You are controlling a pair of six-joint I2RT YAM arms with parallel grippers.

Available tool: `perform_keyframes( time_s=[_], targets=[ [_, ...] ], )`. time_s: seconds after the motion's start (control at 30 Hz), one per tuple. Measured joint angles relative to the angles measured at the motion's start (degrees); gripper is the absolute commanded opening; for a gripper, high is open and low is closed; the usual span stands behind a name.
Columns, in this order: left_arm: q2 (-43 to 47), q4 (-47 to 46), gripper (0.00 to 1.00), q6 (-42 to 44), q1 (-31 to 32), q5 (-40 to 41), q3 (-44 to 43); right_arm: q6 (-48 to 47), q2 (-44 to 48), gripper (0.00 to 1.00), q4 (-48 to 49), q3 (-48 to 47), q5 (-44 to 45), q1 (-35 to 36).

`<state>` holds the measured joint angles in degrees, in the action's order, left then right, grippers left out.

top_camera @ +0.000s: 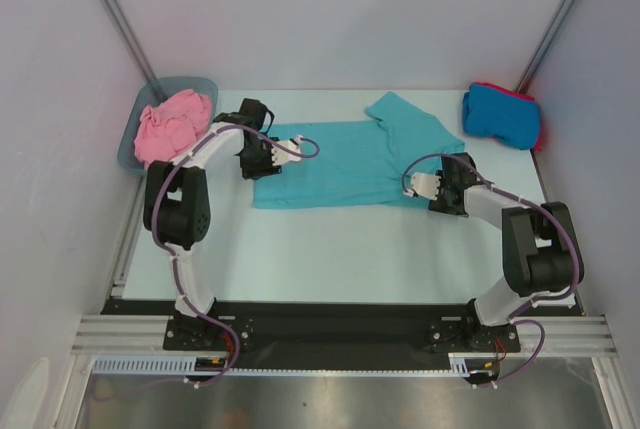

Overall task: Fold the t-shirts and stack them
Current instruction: Fold the tshirt

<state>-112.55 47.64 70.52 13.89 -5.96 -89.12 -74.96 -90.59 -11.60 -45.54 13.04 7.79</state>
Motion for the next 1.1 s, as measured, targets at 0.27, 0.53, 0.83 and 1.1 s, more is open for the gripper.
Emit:
perform_keyframes(
  time_s=[0.27, 0.53, 0.83, 1.1],
  targets=[
    [-3.82, 8.81, 0.63, -0.09, 0.39, -2.23, -3.02, 0.92, -3.52, 0.63, 3.56, -3.91, 3.50, -1.73],
    [-4.28, 10.38, 0.61, -0.07, 0.39, -2.40, -3.80, 1.49, -3.54, 0.62, 4.68, -4.37, 4.59, -2.03],
    [-7.67, 10.36, 0.60, -0.22, 0.39, -2.40, -7.37, 2.56, -3.54, 0.42, 4.26, -4.42, 4.48, -1.95],
    [-9.51, 9.70, 0.61, -1.64, 0.39, -2.40, -11.26, 5.75, -4.26, 0.51, 0.94, -4.63, 3.23, -1.86]
  ],
)
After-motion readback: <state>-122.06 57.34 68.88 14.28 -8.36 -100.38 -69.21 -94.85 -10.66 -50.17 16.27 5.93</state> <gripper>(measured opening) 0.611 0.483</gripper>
